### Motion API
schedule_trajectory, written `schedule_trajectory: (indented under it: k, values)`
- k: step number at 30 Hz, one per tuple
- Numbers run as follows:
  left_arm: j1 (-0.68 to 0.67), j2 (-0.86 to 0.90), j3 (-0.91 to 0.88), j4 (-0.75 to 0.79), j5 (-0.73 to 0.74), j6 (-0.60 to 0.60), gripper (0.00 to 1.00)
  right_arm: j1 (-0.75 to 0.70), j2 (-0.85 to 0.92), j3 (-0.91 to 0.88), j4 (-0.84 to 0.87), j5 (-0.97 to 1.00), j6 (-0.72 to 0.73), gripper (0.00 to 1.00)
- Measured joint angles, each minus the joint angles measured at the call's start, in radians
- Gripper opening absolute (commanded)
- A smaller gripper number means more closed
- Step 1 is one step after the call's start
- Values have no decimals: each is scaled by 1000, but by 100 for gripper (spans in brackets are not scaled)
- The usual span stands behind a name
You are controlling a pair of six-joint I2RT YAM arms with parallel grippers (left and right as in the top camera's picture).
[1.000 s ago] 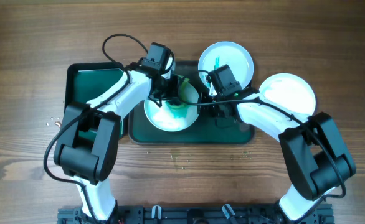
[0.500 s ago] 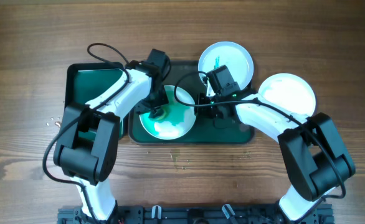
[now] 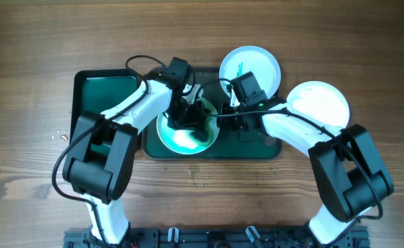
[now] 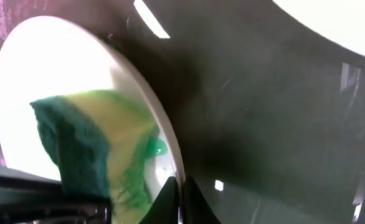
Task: Clean dirty plates on tray and stack at the side
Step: 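Scrub the held plate with the sponge in the left gripper, then lift the scrubbed plate with the right gripper and tilt it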
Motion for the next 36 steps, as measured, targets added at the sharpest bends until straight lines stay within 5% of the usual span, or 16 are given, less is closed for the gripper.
schedule_trajectory:
  k: [9, 18, 22, 28, 36]
  values:
    - [-23, -3, 11, 10, -253, -218, 4, 0, 0, 0, 2, 3, 0, 4]
    - [1, 13, 245, -284, -549, -295, 4, 0, 0, 0, 1, 7, 0, 4]
    - [21, 13, 379, -372, -584, -299, 4, 0, 0, 0, 1, 7, 0, 5]
    - [88, 13, 451, -438, -554, -282, 4, 0, 0, 0, 37, 17, -13, 20]
    - [158, 13, 451, -446, -499, -255, 4, 0, 34, 0, 76, 10, -32, 12]
